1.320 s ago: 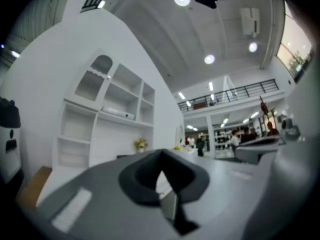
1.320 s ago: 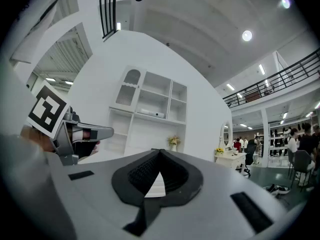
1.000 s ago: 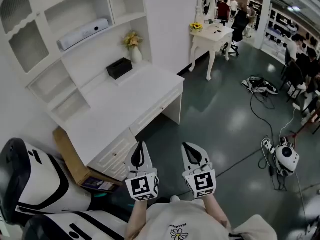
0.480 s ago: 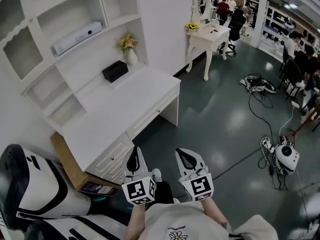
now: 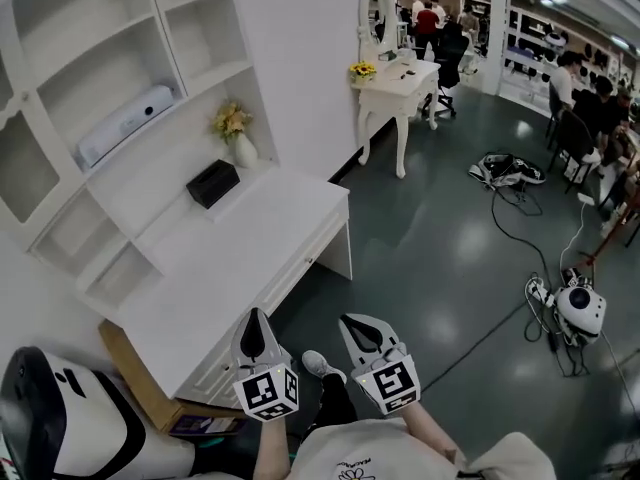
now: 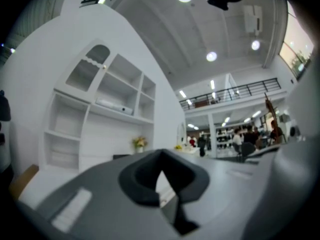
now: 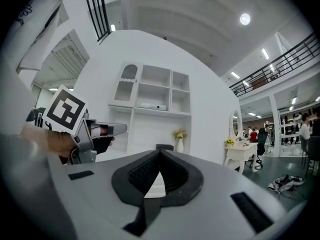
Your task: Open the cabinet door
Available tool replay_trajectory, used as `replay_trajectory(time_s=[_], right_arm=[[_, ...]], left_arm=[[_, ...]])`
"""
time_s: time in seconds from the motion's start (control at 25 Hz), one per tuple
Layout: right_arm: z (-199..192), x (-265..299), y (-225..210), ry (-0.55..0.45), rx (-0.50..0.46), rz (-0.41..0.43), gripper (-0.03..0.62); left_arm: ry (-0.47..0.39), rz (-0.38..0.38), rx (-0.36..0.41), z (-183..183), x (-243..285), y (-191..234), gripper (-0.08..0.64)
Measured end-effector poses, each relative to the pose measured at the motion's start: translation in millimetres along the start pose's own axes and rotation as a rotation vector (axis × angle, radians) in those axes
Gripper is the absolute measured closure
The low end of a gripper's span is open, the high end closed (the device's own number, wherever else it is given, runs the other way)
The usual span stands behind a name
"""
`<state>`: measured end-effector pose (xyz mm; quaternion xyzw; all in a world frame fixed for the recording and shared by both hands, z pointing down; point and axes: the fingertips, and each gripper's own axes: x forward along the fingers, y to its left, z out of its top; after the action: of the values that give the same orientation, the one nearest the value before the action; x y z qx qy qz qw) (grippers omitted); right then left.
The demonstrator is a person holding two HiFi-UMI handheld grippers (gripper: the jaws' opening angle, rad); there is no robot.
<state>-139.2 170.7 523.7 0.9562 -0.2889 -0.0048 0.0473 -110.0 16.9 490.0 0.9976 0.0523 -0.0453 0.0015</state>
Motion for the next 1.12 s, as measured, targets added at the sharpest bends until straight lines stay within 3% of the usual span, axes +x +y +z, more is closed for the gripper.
replay_trajectory(time_s=[0.24,0.4,0.64,0.92,1.12], right_arm=[[-4.3,46.0,-50.5,0.013,0.013,-0.070,0.592],[-3.6,98.8,-72.0,0.054,-0.053,-0.077,0.592],[15.4,187.9,-100.4,0.018,-0.072,-0.067,0.592],[42.7,309.8,-111.3,-0.025,-0.026,0.034,0.592],[58.0,383.2,-81.6,-0.039,-0.115,0.208,0.592]], left_arm=[[-0.013,-0.007,0.017,4.9,72.1,13.4,0.555],[-0.012,-0.005,0.012,6.0,133.6,31.6,0.555],[-0.048,-0.011,0.036,22.1,217.5,54.0,0.555],[-0.081,0.057,0.014,33.1,289.3,115.7,0.555],[-0.096,0.154,0.041,28.5,311.7,171.6,0.555]])
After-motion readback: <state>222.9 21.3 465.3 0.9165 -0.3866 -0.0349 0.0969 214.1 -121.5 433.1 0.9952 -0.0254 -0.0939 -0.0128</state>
